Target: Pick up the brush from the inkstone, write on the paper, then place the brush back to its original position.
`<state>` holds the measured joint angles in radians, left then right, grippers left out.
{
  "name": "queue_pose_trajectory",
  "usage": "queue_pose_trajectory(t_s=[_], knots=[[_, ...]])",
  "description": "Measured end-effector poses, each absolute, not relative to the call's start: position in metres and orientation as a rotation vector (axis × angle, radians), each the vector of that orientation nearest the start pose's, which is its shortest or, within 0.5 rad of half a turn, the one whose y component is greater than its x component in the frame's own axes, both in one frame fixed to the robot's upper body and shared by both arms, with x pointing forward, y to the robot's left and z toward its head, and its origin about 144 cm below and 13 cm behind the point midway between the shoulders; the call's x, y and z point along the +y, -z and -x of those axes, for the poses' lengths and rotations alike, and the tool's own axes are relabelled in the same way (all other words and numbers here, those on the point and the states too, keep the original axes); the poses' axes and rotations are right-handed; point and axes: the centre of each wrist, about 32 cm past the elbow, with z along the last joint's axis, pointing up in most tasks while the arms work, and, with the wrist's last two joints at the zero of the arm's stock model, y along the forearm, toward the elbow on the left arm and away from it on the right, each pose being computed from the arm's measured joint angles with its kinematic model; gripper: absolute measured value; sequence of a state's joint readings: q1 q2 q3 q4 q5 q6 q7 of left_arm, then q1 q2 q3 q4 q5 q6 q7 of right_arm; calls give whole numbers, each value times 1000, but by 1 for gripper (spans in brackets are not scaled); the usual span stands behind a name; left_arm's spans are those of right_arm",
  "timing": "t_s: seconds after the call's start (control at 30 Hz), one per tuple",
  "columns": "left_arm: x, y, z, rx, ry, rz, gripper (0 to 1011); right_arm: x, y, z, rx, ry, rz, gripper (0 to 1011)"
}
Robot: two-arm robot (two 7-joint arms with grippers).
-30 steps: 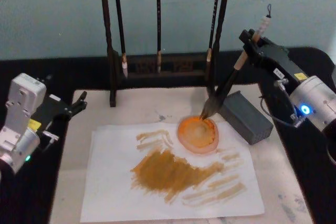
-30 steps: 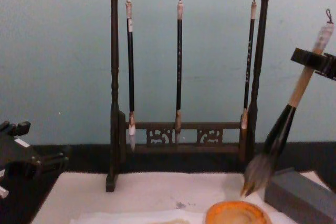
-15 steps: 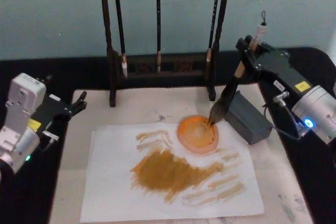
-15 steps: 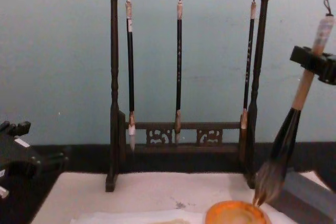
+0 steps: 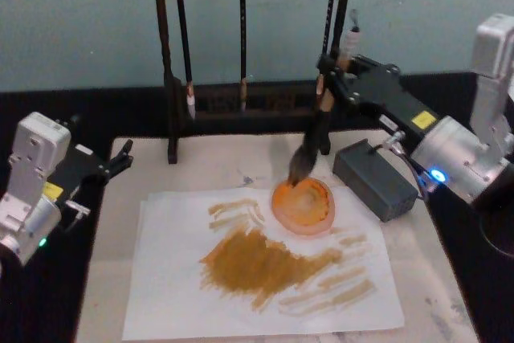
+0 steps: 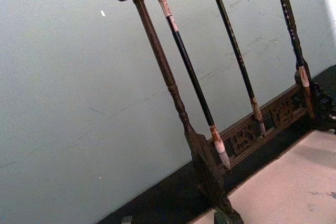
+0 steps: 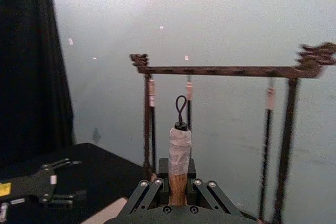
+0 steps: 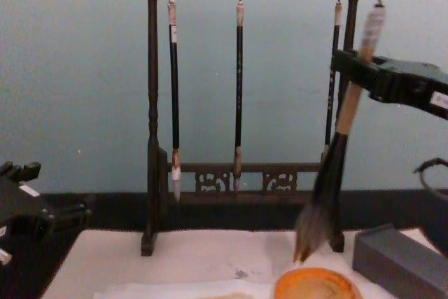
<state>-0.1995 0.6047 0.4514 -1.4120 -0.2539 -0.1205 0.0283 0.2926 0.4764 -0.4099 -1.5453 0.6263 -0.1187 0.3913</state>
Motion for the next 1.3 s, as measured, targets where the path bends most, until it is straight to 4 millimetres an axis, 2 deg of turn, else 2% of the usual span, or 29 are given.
queue_pose_trajectory(t_s=[0.23, 0.57, 1.03, 1.3], knots=[[310, -1140, -489, -285, -1248, -304, 1010, -237, -1214, -533, -94, 731, -184, 173], [310, -1140, -489, -285, -1248, -304, 1010, -214, -1214, -547, -98, 607, -190, 173], [310, -1140, -489, -285, -1248, -305, 1010, -186, -1206, -558, -80, 486, -180, 173], [310, -1140, -489, -285, -1248, -304, 1010, -172, -1202, -557, -67, 436, -170, 173]])
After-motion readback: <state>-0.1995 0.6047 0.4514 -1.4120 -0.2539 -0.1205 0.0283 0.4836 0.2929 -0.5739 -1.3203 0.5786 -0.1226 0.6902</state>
